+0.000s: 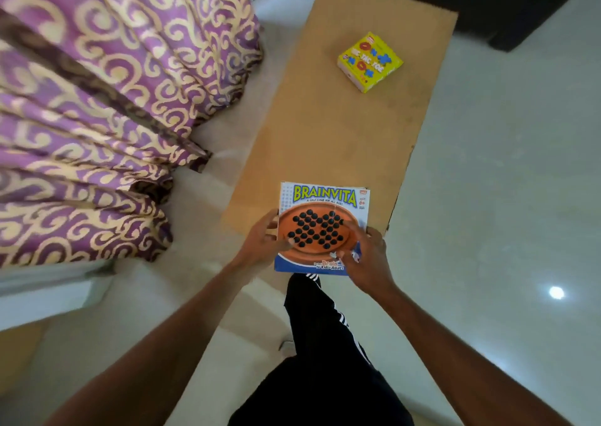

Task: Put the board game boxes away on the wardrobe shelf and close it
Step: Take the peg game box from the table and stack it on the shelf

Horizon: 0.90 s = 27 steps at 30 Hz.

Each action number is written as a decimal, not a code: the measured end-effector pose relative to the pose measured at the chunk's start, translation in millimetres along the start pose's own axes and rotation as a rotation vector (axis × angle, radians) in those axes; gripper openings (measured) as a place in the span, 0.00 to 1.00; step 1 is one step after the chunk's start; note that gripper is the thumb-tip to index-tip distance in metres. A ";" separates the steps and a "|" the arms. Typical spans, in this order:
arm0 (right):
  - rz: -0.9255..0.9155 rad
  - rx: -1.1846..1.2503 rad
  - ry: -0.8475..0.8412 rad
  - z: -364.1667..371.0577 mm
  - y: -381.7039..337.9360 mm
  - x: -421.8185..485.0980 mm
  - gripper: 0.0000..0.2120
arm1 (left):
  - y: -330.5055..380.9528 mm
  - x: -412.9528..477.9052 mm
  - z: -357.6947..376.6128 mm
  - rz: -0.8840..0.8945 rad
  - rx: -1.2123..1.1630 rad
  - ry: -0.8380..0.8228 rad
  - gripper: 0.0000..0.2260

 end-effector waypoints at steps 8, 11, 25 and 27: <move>-0.418 -0.094 -0.180 42.9 -140.1 -132.9 0.32 | -60.8 -236.2 -81.9 0.147 -0.099 0.399 0.28; -0.581 -0.148 -0.312 81.8 -191.3 -185.8 0.32 | -109.5 -328.7 -104.1 0.133 -0.195 0.607 0.35; -1.284 -0.439 -0.907 293.8 -354.5 -426.0 0.28 | -300.8 -633.7 -82.6 -0.087 -0.527 1.610 0.39; -1.375 -0.466 -0.961 319.1 -362.5 -463.4 0.28 | -319.6 -663.3 -72.0 -0.127 -0.565 1.722 0.39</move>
Point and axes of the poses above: each hand's wrist, its own x-axis towards the middle knuckle, its own z-axis out of the palm, y = z × x, the point moved 10 cm from there along x, towards the middle knuckle, and after that the axes turned 3 degrees about -z, right-handed, at the moved point
